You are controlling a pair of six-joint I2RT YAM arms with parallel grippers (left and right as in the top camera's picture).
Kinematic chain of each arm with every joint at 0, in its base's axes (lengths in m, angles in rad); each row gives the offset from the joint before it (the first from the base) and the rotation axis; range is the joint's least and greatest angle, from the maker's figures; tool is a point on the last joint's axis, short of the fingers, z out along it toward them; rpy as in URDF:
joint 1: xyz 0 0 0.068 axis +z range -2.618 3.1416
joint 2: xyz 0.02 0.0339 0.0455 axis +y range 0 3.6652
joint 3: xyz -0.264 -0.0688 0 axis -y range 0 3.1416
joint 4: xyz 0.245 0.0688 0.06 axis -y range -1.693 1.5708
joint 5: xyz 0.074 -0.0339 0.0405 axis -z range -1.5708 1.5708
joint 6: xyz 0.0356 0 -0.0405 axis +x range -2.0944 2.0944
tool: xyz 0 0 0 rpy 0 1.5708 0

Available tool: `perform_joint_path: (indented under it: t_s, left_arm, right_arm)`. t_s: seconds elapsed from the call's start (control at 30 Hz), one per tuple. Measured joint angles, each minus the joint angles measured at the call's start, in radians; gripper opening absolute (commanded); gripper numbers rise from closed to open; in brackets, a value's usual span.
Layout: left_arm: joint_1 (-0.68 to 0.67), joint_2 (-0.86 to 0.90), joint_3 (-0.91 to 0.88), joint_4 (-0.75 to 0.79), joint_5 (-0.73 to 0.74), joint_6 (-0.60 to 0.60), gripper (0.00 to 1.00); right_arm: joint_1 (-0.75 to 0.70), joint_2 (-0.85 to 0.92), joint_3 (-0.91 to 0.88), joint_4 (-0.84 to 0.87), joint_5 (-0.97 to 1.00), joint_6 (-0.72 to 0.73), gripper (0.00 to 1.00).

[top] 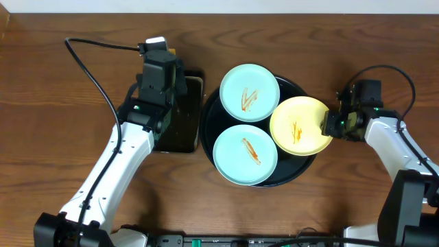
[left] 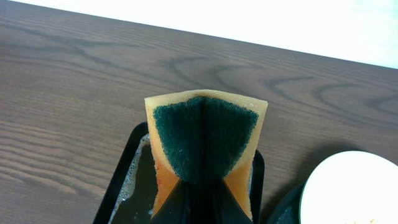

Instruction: Clean dirty plates on tray and stack at the side

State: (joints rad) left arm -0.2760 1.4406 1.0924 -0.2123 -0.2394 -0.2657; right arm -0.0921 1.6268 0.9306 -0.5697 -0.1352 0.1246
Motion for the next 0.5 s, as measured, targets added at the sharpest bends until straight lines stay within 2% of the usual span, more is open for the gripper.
perform_joint_path:
  t_s: [0.3,0.5]
  left_arm:
    - [0.000,0.000,0.000,-0.096,0.008,0.000,0.07]
    - [0.000,0.030,0.000,-0.153,0.048,-0.001,0.08]
  right_arm:
    - [0.000,0.000,0.000,0.002,0.002,-0.003,0.02]
    - [0.000,0.000,0.000,-0.008,0.003,-0.001,0.01]
